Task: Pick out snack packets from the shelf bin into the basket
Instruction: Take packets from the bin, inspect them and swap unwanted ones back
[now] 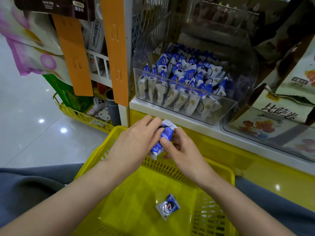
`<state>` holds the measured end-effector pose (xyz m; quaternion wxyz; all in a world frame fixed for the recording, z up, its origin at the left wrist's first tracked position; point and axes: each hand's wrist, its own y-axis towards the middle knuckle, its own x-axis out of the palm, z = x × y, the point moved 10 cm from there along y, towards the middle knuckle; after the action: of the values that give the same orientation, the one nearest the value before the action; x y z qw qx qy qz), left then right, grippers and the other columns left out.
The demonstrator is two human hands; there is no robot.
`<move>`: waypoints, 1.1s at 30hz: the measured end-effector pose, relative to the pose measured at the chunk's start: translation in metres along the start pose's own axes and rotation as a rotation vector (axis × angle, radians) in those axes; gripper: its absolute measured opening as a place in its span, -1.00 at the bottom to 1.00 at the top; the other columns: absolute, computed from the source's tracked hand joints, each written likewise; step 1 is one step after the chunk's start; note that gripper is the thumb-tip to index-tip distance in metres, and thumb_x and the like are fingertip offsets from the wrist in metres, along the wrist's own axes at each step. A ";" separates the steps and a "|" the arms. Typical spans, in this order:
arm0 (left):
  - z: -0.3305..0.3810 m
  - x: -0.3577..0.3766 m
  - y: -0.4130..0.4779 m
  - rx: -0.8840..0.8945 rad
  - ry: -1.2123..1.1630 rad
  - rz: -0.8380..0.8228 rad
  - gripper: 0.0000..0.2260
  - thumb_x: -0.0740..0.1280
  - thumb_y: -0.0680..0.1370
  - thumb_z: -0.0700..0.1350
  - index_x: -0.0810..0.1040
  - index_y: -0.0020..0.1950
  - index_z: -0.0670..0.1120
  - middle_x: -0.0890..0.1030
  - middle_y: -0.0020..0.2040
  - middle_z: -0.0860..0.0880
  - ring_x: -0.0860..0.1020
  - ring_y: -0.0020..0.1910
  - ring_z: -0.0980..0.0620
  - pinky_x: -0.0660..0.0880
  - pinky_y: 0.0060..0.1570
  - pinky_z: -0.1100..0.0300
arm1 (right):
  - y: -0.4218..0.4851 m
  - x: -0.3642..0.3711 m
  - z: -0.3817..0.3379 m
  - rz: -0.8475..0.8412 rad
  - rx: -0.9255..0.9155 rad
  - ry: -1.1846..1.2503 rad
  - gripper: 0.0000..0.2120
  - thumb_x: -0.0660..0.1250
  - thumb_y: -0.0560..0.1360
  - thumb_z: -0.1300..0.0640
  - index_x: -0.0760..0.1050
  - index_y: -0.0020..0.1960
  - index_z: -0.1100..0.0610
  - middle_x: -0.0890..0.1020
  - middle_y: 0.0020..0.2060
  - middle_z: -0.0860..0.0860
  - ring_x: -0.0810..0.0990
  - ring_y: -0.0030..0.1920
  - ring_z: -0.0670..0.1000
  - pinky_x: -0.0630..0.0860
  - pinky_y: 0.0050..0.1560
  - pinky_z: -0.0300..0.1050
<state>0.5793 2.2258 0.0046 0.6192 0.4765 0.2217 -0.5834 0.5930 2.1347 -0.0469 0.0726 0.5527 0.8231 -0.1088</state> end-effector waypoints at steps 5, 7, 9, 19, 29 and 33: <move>0.003 0.004 0.001 0.018 0.025 0.009 -0.83 0.13 0.60 -0.08 0.42 -0.10 -0.14 0.37 -0.19 -0.04 0.27 -0.32 0.09 0.28 -0.39 0.14 | -0.002 -0.004 0.001 0.069 0.001 -0.020 -0.83 0.19 0.56 0.08 0.44 -0.19 0.04 0.55 -0.35 -0.09 0.57 -0.31 -0.14 0.61 -0.25 -0.16; -0.003 0.004 0.001 -0.032 -0.118 0.034 -0.85 0.14 0.60 -0.10 0.36 -0.16 -0.09 0.34 -0.22 0.02 0.30 -0.33 0.06 0.33 -0.34 0.10 | -0.002 -0.006 0.000 0.080 -0.027 -0.105 -0.83 0.19 0.57 0.08 0.47 -0.17 0.07 0.55 -0.39 -0.11 0.56 -0.34 -0.16 0.62 -0.23 -0.14; -0.009 0.004 0.001 -0.074 -0.238 0.069 -0.85 0.15 0.59 -0.12 0.34 -0.18 -0.06 0.34 -0.23 0.04 0.33 -0.29 0.07 0.35 -0.27 0.09 | -0.002 -0.007 -0.001 0.093 -0.048 -0.158 -0.83 0.19 0.57 0.07 0.44 -0.20 -0.01 0.53 -0.44 -0.18 0.55 -0.37 -0.18 0.62 -0.23 -0.13; -0.014 0.044 -0.007 -0.154 -0.447 -0.136 -0.68 0.25 0.52 -0.24 0.46 0.27 -0.03 0.53 0.10 0.11 0.53 -0.03 0.18 0.39 -0.16 0.50 | 0.001 -0.025 0.020 0.203 0.108 -0.010 -0.86 0.14 0.59 0.13 0.45 -0.04 0.16 0.61 -0.14 0.17 0.62 -0.22 0.03 0.63 -0.31 -0.04; -0.035 0.065 -0.013 -0.664 -1.344 -0.176 -0.87 0.18 0.56 -0.19 0.48 -0.03 0.00 0.66 -0.20 0.05 0.63 -0.22 0.13 0.55 -0.34 0.20 | 0.000 -0.008 0.015 0.021 0.017 -0.015 -0.57 0.35 0.47 0.08 0.33 0.29 -0.04 0.55 0.15 -0.06 0.55 0.11 -0.14 0.51 0.11 -0.22; -0.033 0.063 -0.014 -0.590 -1.216 -0.174 -0.86 0.27 0.52 -0.03 0.50 0.05 -0.01 0.68 -0.12 0.01 0.65 -0.14 0.12 0.56 -0.27 0.28 | -0.003 -0.016 0.008 0.126 -0.050 -0.211 -0.39 0.48 0.33 0.01 0.23 0.24 -0.17 0.48 0.02 -0.24 0.51 -0.01 -0.30 0.46 -0.10 -0.43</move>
<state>0.5891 2.2231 -0.0671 0.6886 -0.1443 0.0217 -0.7103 0.5965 2.1173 -0.0508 0.1791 0.5868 0.7770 -0.1409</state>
